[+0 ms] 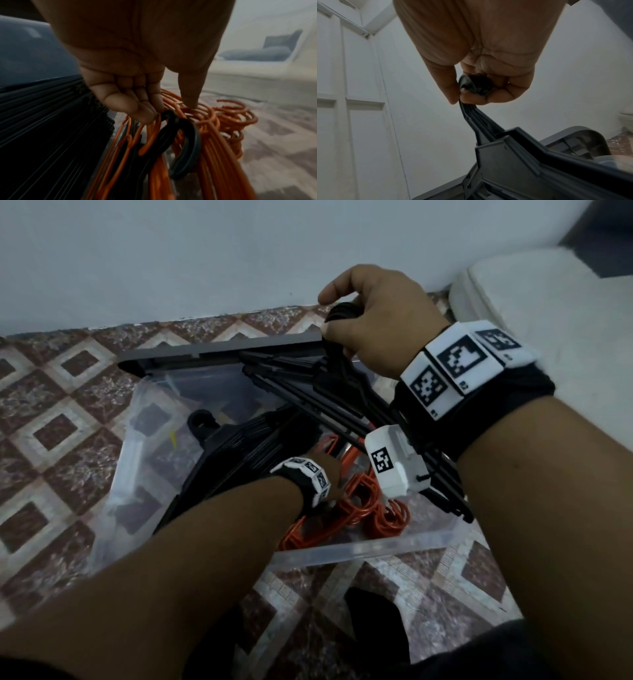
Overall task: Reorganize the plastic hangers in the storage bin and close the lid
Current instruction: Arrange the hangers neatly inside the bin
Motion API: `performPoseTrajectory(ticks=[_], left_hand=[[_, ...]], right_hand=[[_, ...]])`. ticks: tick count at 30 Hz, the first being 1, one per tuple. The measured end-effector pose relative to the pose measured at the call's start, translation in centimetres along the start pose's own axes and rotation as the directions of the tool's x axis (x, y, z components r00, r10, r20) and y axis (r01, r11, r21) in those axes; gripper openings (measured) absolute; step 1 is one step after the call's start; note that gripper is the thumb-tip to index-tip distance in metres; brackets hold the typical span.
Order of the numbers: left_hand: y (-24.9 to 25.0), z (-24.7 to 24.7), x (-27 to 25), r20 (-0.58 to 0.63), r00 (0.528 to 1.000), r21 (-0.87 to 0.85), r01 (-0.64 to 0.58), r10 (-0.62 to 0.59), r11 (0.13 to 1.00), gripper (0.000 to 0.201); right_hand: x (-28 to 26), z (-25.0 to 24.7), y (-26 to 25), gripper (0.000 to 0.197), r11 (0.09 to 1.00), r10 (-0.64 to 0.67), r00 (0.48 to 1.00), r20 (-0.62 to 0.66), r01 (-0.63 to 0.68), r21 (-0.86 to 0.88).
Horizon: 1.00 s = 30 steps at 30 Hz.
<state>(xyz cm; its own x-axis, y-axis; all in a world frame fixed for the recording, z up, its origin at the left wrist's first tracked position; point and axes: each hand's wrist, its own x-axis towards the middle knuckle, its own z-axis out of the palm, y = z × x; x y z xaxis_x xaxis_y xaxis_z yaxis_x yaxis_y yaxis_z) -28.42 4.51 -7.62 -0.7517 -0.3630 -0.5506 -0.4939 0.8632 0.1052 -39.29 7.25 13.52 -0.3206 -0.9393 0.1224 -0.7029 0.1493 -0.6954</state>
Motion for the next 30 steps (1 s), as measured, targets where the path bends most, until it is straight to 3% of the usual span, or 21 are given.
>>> performPoseTrajectory(ticks=[6,10,15,21,26,30], left_hand=[[0.3,0.5,0.3,0.014,0.996,0.099,0.090,-0.092,0.991,0.011],[-0.1,-0.8,-1.1,-0.066,0.987,0.144,0.154,-0.146,0.978,0.020],[-2.9,-4.5,-4.2,-0.087,0.975,0.039,0.209,-0.205,0.977,0.009],[-6.3,-8.5,-11.4,-0.348,0.925,-0.282,0.049,-0.149,0.958,0.012],[-6.6,-11.4,-16.8,-0.523,0.838,-0.382,-0.069,-0.155,0.921,0.013],[-5.9,-12.8,-19.1,-0.577,0.805,-0.378,-0.117,-0.134,0.919,0.017]], right_hand=[[0.2,-0.1,0.8,0.021,1.000,-0.002,1.000,-0.016,0.002,0.006],[0.3,-0.4,1.2,0.023,1.000,-0.004,0.999,-0.047,0.004,-0.002],[-0.1,-0.7,0.9,0.027,0.999,-0.014,0.997,-0.071,0.017,0.036],[-0.7,-1.0,0.2,0.029,0.998,-0.018,0.997,-0.077,0.022,0.058],[-1.3,-0.6,-0.8,0.027,0.995,-0.041,0.999,-0.017,0.042,0.091],[-1.7,0.1,-1.5,0.027,0.991,-0.077,0.993,0.086,0.067,0.114]])
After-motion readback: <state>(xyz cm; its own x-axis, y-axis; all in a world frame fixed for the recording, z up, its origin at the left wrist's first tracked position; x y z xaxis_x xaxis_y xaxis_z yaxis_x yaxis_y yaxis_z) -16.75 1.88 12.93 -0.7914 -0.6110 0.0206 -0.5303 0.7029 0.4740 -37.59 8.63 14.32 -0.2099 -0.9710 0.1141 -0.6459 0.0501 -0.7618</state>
